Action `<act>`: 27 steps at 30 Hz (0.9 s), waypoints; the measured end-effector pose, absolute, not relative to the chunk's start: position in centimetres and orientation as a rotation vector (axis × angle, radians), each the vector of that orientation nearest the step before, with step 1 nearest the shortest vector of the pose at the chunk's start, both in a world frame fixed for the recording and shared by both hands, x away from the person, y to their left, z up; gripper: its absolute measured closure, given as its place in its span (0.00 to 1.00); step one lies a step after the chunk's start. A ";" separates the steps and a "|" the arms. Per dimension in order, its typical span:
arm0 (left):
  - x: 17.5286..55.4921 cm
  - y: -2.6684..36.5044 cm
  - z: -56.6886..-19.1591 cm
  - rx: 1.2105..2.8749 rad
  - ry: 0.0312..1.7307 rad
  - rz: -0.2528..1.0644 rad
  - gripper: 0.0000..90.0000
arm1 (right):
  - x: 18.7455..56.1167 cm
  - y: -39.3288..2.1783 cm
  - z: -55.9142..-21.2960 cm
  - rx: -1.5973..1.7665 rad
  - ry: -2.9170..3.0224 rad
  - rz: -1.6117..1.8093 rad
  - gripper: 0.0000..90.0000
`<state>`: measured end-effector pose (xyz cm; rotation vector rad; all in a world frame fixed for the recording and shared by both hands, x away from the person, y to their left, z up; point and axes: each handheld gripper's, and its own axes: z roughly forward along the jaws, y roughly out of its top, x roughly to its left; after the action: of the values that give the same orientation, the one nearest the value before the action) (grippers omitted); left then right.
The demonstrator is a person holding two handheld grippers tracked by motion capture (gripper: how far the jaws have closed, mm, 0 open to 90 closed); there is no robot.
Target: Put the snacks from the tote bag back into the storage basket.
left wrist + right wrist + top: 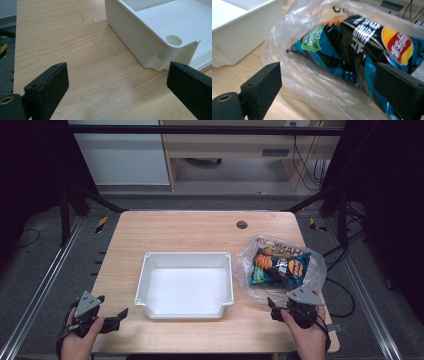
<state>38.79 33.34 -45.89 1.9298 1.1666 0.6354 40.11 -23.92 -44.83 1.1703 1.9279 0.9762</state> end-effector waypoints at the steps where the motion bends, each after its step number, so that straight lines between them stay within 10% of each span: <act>1: 38.8 33.4 -45.9 1.925 1.170 0.636 0.04 | 40.1 -23.9 -44.8 1.171 1.919 0.979 0.08; 27: 38.2 33.1 -45.4 1.889 1.121 0.631 0.04 | 42.1 -25.8 -37.4 1.038 1.934 0.820 0.04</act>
<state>38.25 33.12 -45.42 1.8892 1.1206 0.6310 42.08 -25.77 -37.43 1.0375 1.9342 0.8197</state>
